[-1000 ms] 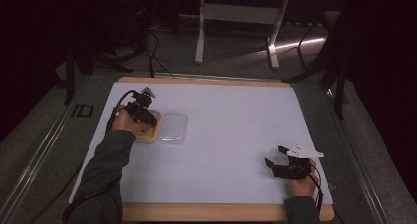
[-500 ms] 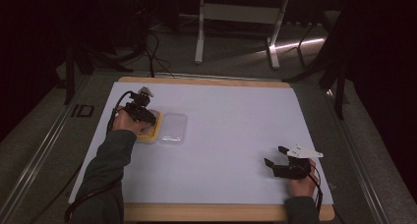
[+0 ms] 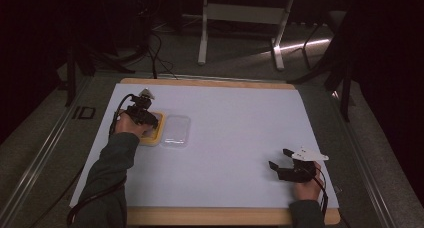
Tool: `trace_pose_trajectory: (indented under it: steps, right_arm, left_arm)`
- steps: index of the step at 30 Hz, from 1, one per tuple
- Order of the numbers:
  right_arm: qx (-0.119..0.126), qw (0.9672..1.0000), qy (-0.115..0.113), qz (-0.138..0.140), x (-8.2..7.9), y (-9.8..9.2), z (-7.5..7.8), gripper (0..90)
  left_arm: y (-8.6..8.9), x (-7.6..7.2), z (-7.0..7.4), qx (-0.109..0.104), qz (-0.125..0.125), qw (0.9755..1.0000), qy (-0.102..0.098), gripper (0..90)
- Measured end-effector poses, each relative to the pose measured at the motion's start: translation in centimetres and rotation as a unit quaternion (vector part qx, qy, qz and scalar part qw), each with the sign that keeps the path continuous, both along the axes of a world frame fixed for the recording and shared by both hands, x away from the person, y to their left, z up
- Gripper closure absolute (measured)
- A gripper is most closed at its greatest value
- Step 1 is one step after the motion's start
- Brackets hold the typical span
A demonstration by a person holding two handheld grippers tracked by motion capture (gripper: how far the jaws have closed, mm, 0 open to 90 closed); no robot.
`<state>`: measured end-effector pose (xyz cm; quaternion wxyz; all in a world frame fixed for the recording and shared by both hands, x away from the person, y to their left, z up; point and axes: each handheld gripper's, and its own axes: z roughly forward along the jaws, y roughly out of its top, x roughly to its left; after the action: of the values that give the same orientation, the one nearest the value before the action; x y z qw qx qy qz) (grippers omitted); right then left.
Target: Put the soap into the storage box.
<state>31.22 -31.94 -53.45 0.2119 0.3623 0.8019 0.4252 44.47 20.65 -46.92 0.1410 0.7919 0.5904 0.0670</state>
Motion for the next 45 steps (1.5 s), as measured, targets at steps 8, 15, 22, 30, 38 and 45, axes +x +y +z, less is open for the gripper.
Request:
trace_pose_trajectory:
  steps: [8,15,22,30,38,45]
  right_arm:
    - [-0.011,0.9999,-0.001,0.003,0.0,0.2,0.0,21.5]
    - [-0.009,1.0000,-0.001,0.003,0.0,0.2,0.0,21.5]
    - [-0.009,1.0000,-0.001,0.002,0.0,0.2,0.0,21.5]
    - [-0.008,1.0000,-0.001,0.002,0.0,0.2,0.0,21.5]
    - [-0.009,1.0000,-0.001,0.002,0.0,0.2,0.0,21.5]
    - [-0.008,1.0000,-0.001,0.002,0.0,0.2,0.0,21.4]
  left_arm:
    - [0.1,0.2,-0.6,0.005,0.007,0.9999,0.006,49.5]
    - [0.2,0.3,-1.1,0.009,0.010,0.9998,0.012,49.4]
    - [0.0,0.3,-1.4,0.018,0.006,0.9997,0.012,49.4]
    - [-0.1,0.4,-1.8,0.023,0.006,0.9996,0.018,49.4]
    - [-0.1,0.4,-2.0,0.032,0.006,0.9993,0.017,49.2]
    - [-0.2,0.5,-2.1,0.038,0.006,0.9992,0.014,48.4]
